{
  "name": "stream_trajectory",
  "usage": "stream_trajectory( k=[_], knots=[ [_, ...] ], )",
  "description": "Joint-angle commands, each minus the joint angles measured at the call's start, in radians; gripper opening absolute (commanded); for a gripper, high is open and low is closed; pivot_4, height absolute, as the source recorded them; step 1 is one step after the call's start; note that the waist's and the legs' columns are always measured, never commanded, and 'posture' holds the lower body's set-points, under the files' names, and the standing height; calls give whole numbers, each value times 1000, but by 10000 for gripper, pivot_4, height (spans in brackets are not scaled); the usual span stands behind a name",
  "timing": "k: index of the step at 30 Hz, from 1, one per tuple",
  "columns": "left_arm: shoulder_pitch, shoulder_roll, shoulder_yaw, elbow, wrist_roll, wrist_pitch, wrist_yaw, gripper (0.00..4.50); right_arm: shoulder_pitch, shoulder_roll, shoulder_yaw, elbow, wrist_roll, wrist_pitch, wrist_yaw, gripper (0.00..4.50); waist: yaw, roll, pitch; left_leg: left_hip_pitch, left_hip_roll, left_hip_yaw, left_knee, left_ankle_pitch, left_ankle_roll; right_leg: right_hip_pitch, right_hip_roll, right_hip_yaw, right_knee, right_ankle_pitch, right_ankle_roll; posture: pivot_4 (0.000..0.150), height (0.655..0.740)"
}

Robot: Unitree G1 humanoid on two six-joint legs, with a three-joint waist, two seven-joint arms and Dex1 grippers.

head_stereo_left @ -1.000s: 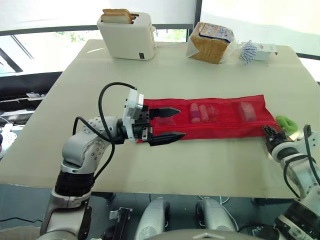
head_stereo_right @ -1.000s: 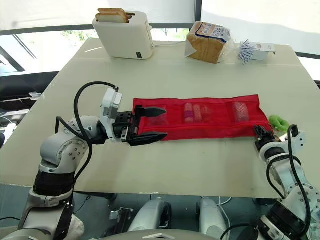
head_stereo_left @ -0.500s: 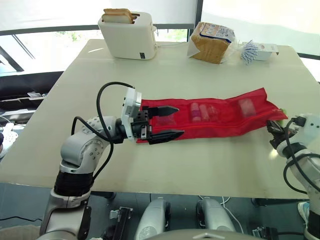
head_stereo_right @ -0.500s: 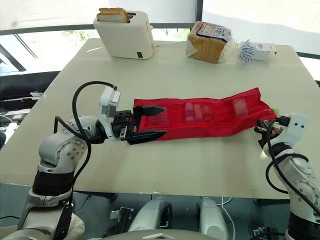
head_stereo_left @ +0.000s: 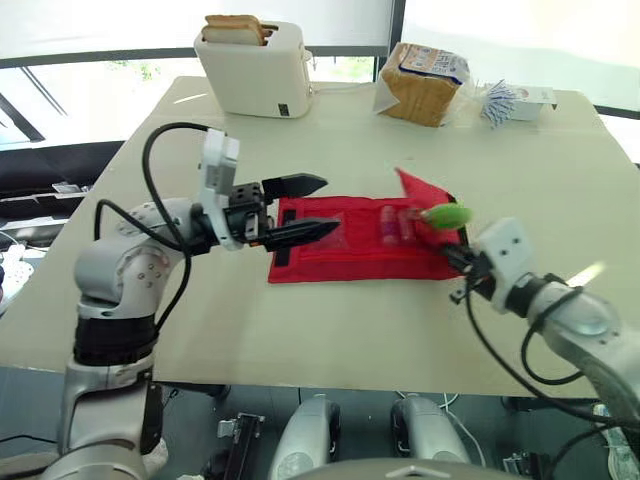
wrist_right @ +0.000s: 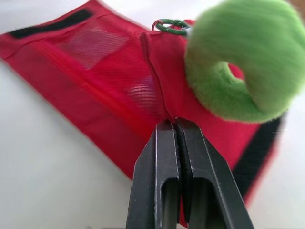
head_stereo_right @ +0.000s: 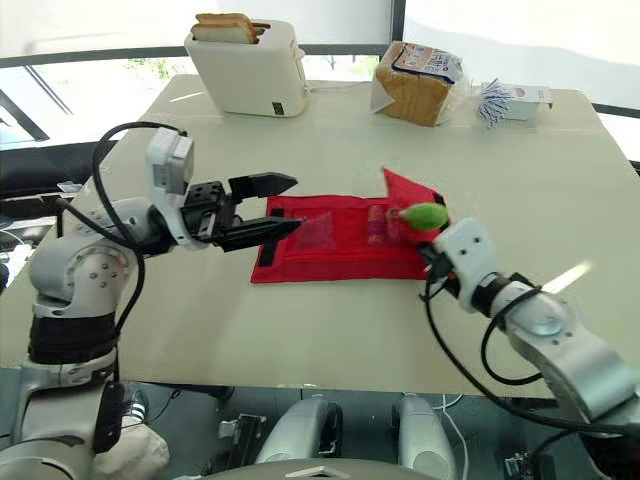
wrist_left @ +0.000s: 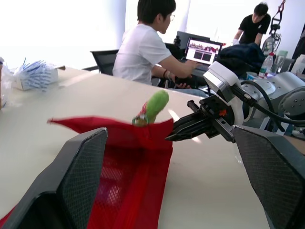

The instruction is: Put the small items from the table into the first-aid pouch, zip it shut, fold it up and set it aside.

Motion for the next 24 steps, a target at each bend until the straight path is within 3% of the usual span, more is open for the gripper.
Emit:
stream_trajectory(
  k=[1, 4, 9, 12, 20, 24],
  knots=[
    [18, 33, 49, 11, -19, -8, -29, 45000, -70, 44, 131, 80, -106, -54, 55, 308, 1, -1, 0, 0, 0, 0, 0, 0, 0, 0, 0, 0, 0, 0, 0, 1500, 7400],
    [69, 55, 66, 10, -4, -10, -22, 45000, -129, 91, 251, 189, -194, -87, 112, 308, -1, -1, 0, 0, 0, 0, 1, 0, 0, -1, 0, 0, 0, 0, 0, 1500, 7400],
    [192, 65, 129, 1, 10, -25, 26, 45000, -146, 175, 262, 290, -200, -116, 193, 308, -2, -2, 0, -2, 0, -1, 0, 0, -1, -3, -1, -1, 1, 0, 0, 1500, 7400],
    [259, 72, 157, 24, 27, -29, 53, 45000, -96, 127, 191, 215, -147, -114, 274, 8023, 3, -2, 0, -2, 0, -1, 0, 0, -1, -2, -2, -1, 1, 0, 0, 1500, 7400],
    [304, 70, 174, 137, 64, 41, 173, 45000, 45, -61, -200, -111, 182, -13, 453, 44585, 20, -2, 1, -3, -1, -3, 1, -1, 1, -1, -9, -4, 0, 0, 0, 1500, 7400],
    [252, 91, 112, 215, 96, 203, 265, 45000, 64, -153, -430, -201, 367, -5, 521, 44585, 24, -3, 1, -2, 0, -4, 1, -2, 4, -1, -8, -5, 1, 0, 0, 1500, 7400]
  ],
)
